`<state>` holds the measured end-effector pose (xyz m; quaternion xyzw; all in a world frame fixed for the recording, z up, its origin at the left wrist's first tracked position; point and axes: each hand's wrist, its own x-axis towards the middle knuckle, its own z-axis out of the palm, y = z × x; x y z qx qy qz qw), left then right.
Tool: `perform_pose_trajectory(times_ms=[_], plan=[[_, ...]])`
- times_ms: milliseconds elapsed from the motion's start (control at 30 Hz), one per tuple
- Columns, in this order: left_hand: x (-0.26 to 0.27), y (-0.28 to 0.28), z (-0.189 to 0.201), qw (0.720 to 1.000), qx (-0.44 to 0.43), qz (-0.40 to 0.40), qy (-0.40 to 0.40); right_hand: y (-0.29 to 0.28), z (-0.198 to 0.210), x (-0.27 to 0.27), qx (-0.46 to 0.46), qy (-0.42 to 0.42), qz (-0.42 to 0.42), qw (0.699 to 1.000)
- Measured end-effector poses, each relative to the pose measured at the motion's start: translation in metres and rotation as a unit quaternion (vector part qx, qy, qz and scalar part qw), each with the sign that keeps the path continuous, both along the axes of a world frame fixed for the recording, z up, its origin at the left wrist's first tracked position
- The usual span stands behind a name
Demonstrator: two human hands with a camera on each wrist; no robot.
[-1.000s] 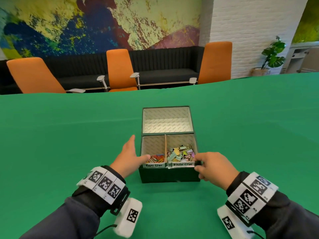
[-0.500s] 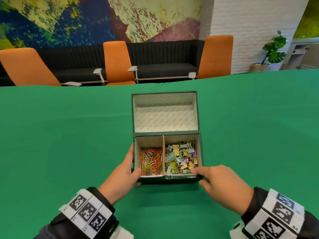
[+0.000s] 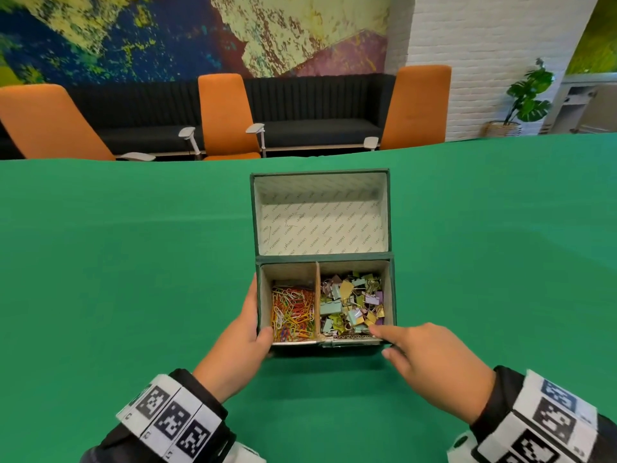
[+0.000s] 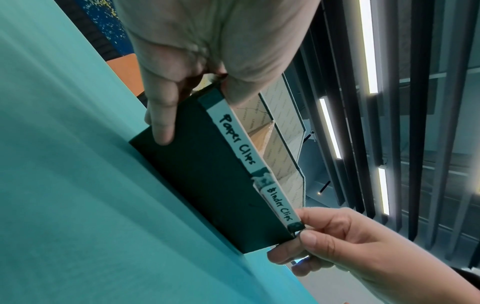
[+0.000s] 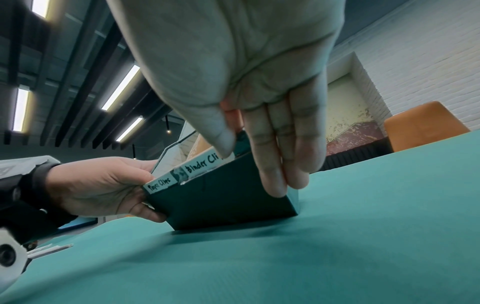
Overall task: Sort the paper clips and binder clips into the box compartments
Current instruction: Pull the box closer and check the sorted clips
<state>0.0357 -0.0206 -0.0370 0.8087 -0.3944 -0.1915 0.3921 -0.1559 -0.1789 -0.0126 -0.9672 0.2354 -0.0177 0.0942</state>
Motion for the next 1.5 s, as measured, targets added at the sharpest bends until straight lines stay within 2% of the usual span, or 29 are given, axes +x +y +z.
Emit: perform_pose_trajectory(times_ms=[167, 633, 867, 967, 1033, 1133, 1200, 1267, 1367, 1433, 1500], plan=[[0.000, 0.000, -0.007, 1.000, 0.005, 0.000, -0.010, 0.004, -0.002, -0.001, -0.033, 0.039, 0.008, 0.999], [0.013, -0.003, -0.030, 1.000, 0.014, 0.019, -0.004, 0.008, -0.002, -0.003, -0.036, 0.055, 0.019, 0.998], [0.011, -0.012, 0.002, 0.999, 0.036, 0.014, 0.010, -0.019, 0.016, 0.006, 0.116, 0.036, 0.045, 0.992], [0.017, -0.020, 0.017, 0.995, 0.065, 0.005, 0.071, -0.031, 0.017, 0.014, 0.173, 0.032, 0.037, 0.984], [0.024, -0.026, 0.023, 0.992, 0.091, -0.004, 0.084, -0.036, 0.014, 0.019, 0.174, 0.022, 0.031, 0.984], [0.029, -0.034, 0.028, 0.990, 0.126, -0.024, 0.061, -0.043, 0.012, 0.026, 0.165, -0.001, 0.012, 0.986], [0.030, -0.035, 0.029, 0.988, 0.124, -0.011, 0.087, -0.045, 0.015, 0.028, 0.165, 0.001, 0.010, 0.986], [0.030, -0.033, 0.032, 0.986, 0.126, -0.010, 0.106, -0.047, 0.021, 0.029, 0.189, -0.022, -0.001, 0.982], [0.038, -0.029, 0.042, 0.988, 0.139, -0.021, 0.063, -0.062, 0.032, 0.037, 0.239, -0.140, -0.056, 0.959], [0.047, -0.032, 0.049, 0.993, 0.103, 0.013, 0.057, -0.079, 0.037, 0.049, 0.265, -0.204, -0.111, 0.936], [0.057, -0.040, 0.059, 0.993, 0.037, 0.055, 0.099, -0.094, 0.040, 0.062, 0.327, -0.214, -0.154, 0.907]])
